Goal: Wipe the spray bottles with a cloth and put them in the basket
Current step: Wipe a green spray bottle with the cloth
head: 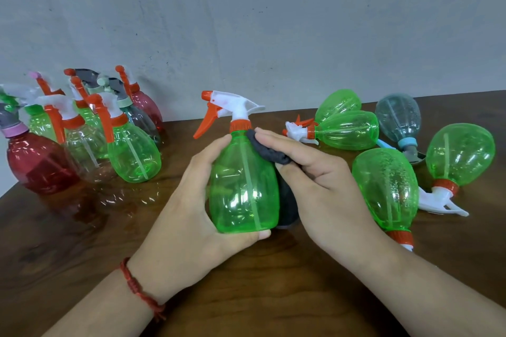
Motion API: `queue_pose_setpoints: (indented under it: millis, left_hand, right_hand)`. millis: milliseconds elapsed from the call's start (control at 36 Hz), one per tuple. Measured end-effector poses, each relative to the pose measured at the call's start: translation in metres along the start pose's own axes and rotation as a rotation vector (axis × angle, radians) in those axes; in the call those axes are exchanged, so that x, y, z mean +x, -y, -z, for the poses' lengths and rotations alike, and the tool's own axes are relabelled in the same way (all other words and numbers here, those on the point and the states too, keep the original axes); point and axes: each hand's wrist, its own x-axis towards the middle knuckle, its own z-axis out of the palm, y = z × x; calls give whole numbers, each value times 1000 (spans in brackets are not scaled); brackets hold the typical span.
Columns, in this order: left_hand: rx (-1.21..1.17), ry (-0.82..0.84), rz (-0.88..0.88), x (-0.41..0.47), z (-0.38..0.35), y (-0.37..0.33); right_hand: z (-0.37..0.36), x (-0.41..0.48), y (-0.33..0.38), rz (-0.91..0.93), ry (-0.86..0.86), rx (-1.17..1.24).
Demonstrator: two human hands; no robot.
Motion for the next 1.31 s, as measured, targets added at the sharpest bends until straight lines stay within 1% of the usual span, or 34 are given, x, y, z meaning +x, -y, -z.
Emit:
queue_pose_setpoints:
  millis: [139,222,444,528,611,667,722,806,917,1056,1139,1222,1306]
  left_hand:
    - [-71,24,50,-2,-3,-3]
    - [-69,5,67,-4,-5,-1]
    - [-230,-235,259,4,1,9]
    - [-249,-281,285,7,2,9]
    - [-239,-284,303,7,2,10]
    - [-152,-263,281,6,3,14]
    - [-53,-232,240,4,3,16]
    - [17,-213,191,1,-1,12]
    - [158,-181,59,2,-5,5]
    - [224,-78,-116,3,-10,1]
    - [243,-25,-144,2,-11,1]
    - [257,4,-141,3,-10,0]
    - [232,-6,-133,2,-11,-2]
  right_hand:
    - [-1,0,-2,2,5,-43]
    - [-3,-2,-3,23,6,-95]
    - [-8,-9,-4,208,102,-309]
    - [-9,-12,-3,251,133,-322]
    - [-12,-13,-4,311,179,-378]
    - [-15,-15,-7,348,211,-418]
    - [-15,-15,-8,353,206,-432]
    - [-15,-14,-5,329,158,-424]
    - [-12,-10,-3,277,77,-378]
    - [-5,-4,1,113,-9,-232]
    - [0,0,2,51,-9,-168]
    - [3,1,2,49,-29,-170]
    - [2,0,1,93,-42,-213]
